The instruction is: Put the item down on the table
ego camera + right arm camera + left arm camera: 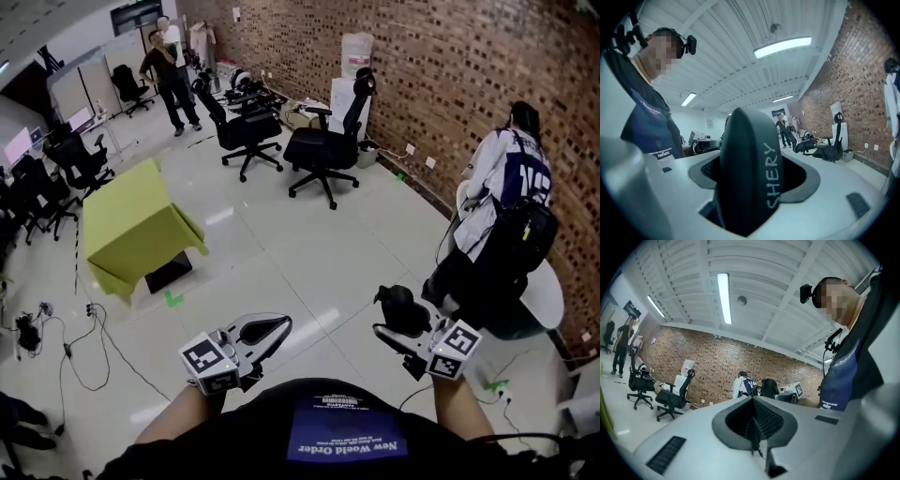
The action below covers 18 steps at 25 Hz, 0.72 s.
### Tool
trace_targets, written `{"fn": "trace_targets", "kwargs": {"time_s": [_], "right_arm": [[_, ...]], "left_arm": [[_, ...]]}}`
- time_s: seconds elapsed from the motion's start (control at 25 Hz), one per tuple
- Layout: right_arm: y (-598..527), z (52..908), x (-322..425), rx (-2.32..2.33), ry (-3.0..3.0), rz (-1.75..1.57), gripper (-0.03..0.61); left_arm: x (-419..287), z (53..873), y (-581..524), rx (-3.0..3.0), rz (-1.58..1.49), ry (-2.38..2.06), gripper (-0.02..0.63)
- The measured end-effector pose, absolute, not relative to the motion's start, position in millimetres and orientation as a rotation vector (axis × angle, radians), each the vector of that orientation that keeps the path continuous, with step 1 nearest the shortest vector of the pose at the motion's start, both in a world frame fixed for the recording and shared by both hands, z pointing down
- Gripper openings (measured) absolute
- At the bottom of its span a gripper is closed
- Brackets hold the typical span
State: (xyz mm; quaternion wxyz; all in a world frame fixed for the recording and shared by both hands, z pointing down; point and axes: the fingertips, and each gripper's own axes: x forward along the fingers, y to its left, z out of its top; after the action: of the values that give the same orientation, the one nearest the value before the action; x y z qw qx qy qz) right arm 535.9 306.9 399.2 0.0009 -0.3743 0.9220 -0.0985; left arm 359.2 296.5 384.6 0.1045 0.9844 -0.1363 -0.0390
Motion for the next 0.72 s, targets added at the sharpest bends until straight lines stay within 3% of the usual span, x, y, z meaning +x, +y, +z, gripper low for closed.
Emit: {"fn": "trace_targets", "kwargs": {"time_s": [0.28,0.72], "right_arm": [[220.1,394.6,579.0,-1.092,2.950,-0.273,0.318],[42.0,392.9,565.2,-1.115,2.968,-0.251,0.318]], "left_arm": [[409.1,381.2,223.7,2.895,-0.137,-0.471,-0.006],[395.6,387.5,37.3,2.911,-0.149,-0.471,-0.006]]}}
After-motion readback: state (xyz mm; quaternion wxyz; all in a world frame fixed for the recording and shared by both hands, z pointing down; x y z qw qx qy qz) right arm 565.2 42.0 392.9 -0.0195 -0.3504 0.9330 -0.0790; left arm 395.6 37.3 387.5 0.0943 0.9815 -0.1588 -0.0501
